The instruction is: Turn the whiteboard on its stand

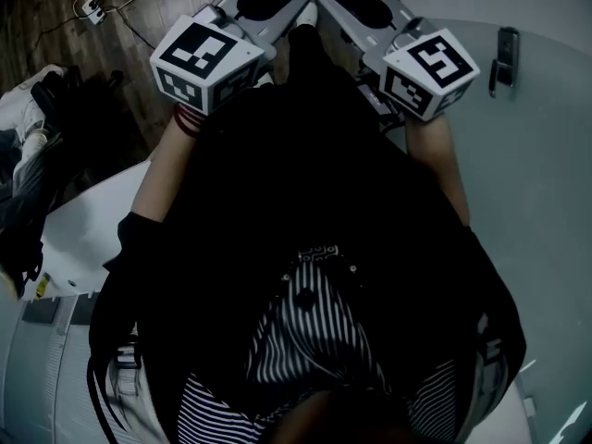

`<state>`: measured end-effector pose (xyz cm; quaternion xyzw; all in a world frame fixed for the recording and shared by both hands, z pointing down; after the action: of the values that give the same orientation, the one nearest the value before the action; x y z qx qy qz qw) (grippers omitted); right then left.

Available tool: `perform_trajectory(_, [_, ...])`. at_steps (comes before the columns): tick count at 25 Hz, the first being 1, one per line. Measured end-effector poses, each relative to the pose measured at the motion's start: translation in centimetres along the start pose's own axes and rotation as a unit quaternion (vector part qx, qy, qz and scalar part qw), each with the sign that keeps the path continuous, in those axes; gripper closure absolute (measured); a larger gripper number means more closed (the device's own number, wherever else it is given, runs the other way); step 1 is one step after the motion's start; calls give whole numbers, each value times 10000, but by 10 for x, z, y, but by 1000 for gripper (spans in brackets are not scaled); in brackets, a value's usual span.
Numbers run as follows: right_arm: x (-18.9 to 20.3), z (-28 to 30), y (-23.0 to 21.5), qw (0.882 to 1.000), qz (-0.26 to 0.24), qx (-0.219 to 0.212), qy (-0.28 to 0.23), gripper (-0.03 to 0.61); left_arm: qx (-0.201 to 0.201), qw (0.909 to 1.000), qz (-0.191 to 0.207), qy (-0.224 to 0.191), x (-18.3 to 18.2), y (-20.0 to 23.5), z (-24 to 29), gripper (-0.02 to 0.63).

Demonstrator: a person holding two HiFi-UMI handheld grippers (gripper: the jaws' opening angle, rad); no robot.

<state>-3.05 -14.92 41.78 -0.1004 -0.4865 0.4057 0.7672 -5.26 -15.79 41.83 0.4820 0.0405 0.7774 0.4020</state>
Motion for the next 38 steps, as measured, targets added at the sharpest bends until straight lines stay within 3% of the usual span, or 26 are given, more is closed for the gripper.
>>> perform_trajectory(4, [85,-50,-11,9996,-134,230,-34,577,-168,9998,109,60,51,-67,46,615])
perform_trajectory(7, [107,-74,-3,9992,-23,252,-302,577,19,9997,222,-66,68,-99,51,615])
perform_trajectory(12, [86,-76,6,9988,-107,181,-447,577,209,9992,253,-247,56,-104,36,614])
perform_trajectory(18, [66,-126,-24,9990,-6,160,-429,577,286,9991,281,-103,12,-127,74,614])
perform_trajectory(27, [5,-84,55,9977,-414,26,-539,577,-15,9983,500,-301,-12,-102,-25,614])
perform_trajectory(38, [-9,-94,53,9958,-543,-106,-730,577,-158,9957,860,-314,-28,-114,-27,614])
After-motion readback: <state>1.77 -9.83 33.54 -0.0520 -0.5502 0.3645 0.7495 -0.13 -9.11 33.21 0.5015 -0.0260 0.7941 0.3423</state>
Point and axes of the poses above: the fingertips, and each gripper's own axes: z forward along the fingers, y to its left, x out of its underside, the point moved 1 cm from there along -z, backward along the fingers, and after that the axes turned 7 degrees about y, right-handed, at the moved point
